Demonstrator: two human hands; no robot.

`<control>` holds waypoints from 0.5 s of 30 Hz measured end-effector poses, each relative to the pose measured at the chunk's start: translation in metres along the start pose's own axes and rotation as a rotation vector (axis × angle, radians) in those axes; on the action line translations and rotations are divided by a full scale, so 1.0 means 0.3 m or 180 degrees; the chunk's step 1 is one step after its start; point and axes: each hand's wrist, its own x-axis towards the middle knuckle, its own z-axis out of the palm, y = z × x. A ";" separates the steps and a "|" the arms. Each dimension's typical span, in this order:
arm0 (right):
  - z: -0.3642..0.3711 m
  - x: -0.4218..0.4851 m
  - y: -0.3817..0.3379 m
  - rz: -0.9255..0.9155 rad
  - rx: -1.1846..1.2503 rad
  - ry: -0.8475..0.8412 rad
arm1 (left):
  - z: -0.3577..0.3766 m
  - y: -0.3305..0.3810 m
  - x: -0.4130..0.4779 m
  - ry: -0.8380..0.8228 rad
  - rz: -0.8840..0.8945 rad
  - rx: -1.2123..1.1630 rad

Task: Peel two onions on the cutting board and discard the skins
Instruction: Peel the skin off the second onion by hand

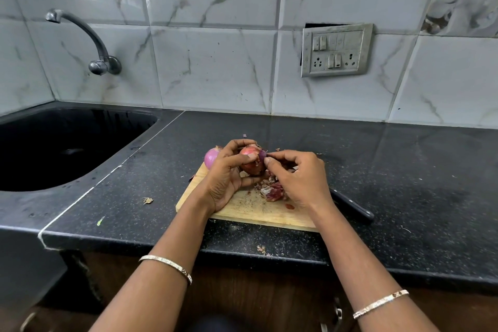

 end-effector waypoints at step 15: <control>0.018 -0.003 0.019 -0.0354 -0.0189 -0.0017 | -0.005 -0.004 0.005 0.0003 -0.0036 -0.0079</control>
